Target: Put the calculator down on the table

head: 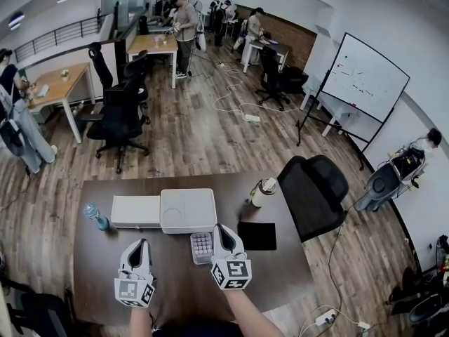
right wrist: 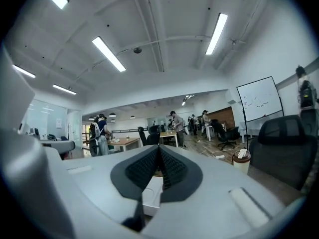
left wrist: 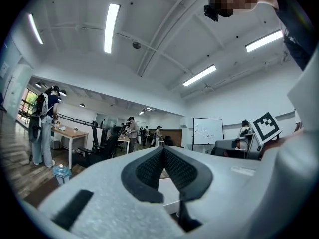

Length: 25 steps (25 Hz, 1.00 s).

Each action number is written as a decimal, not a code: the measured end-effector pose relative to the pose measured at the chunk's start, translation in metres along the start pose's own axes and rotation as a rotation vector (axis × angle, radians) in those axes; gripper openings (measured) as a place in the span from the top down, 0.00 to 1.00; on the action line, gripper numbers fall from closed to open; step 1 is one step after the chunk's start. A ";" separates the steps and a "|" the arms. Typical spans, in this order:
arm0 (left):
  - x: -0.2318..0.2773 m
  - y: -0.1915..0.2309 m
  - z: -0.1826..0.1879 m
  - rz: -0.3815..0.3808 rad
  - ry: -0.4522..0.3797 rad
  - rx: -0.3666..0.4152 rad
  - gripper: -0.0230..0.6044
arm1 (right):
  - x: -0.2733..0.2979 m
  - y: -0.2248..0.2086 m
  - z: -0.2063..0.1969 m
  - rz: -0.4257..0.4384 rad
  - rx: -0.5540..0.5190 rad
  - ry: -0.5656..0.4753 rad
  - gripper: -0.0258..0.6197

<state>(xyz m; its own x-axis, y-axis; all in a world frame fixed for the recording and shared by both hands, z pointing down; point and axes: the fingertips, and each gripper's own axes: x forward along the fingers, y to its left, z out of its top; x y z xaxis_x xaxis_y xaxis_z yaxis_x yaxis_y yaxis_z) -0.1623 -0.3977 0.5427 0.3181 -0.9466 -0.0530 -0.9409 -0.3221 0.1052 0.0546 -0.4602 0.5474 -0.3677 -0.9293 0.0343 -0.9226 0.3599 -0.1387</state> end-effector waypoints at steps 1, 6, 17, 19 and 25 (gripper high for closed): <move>-0.001 0.001 0.001 0.003 -0.005 -0.012 0.97 | -0.001 -0.001 0.001 -0.005 0.005 -0.002 0.95; -0.001 0.002 0.004 0.004 -0.020 -0.025 0.97 | -0.004 -0.005 -0.002 -0.016 -0.012 0.016 0.95; 0.000 -0.002 0.005 -0.004 0.004 0.017 0.97 | -0.005 -0.002 0.000 -0.004 -0.104 0.031 0.95; 0.000 -0.001 0.005 -0.002 0.001 0.012 0.97 | -0.004 -0.002 -0.002 -0.001 -0.110 0.037 0.95; 0.000 0.003 0.003 0.019 -0.003 -0.018 0.97 | -0.006 -0.005 -0.008 0.001 -0.097 0.055 0.95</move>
<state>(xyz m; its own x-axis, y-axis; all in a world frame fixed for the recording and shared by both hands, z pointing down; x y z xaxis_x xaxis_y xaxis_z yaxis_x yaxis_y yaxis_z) -0.1658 -0.3985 0.5400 0.2995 -0.9526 -0.0537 -0.9446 -0.3040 0.1240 0.0606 -0.4560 0.5554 -0.3722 -0.9239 0.0887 -0.9281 0.3698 -0.0421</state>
